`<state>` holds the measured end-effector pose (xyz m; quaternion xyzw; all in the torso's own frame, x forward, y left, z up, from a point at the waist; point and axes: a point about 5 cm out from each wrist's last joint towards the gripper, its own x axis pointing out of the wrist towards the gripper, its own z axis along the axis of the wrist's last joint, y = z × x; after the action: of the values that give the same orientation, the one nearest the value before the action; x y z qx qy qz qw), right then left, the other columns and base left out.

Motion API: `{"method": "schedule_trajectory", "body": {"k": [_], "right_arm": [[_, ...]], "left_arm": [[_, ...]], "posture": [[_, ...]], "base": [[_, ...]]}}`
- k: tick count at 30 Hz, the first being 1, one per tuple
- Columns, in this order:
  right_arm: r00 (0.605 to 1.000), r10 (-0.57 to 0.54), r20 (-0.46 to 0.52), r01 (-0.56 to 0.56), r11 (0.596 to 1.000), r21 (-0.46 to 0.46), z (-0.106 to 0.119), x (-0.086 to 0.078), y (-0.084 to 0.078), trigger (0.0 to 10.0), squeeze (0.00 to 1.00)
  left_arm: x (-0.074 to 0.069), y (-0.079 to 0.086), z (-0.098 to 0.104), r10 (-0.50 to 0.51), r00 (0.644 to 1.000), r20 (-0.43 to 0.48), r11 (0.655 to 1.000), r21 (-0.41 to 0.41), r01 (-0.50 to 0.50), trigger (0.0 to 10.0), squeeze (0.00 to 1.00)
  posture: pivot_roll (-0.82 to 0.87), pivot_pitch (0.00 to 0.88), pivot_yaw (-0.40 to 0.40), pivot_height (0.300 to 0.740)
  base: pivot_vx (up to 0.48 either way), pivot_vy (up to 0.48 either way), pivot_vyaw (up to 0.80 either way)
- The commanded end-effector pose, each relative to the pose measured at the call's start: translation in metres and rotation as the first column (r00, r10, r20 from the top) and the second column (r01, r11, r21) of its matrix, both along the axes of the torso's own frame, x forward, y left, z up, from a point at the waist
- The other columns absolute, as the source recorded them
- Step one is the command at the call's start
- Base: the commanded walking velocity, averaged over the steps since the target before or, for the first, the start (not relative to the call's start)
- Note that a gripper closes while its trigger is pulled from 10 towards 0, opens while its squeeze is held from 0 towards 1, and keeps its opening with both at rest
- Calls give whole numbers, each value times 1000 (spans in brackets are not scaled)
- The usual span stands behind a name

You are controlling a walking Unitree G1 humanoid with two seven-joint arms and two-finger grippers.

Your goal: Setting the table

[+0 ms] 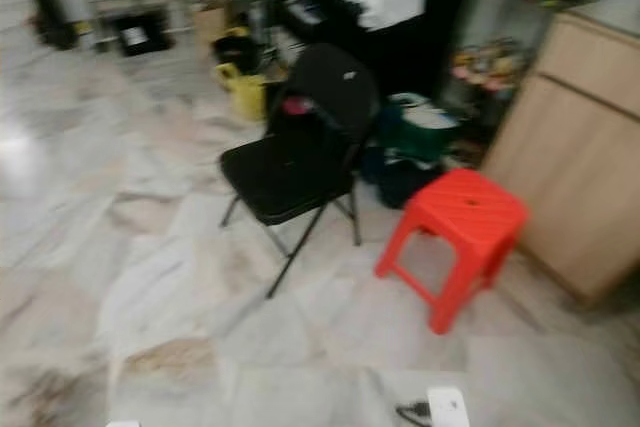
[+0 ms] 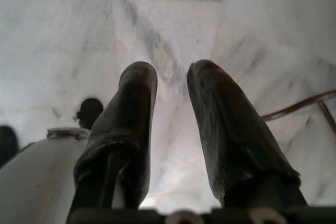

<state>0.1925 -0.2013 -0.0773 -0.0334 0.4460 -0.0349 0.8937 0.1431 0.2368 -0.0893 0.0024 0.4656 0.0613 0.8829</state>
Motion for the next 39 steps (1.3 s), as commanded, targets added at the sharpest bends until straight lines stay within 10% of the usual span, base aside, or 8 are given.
{"method": "schedule_trajectory", "body": {"k": [1,39], "right_arm": [[995,45,-87,-36,994,102,-12,-17,20,10000,0],[995,48,-90,-40,996,84,-12,-16,21,10000,0]], "left_arm": [[54,-28,15,-19,999,34,999,34,18,10000,0],[53,-40,13,-86,995,48,995,-55,89,10000,0]], "posture": [[53,13,-56,740],[24,72,-45,740]], "base": [[0,0,-775],[0,0,-772]]}}
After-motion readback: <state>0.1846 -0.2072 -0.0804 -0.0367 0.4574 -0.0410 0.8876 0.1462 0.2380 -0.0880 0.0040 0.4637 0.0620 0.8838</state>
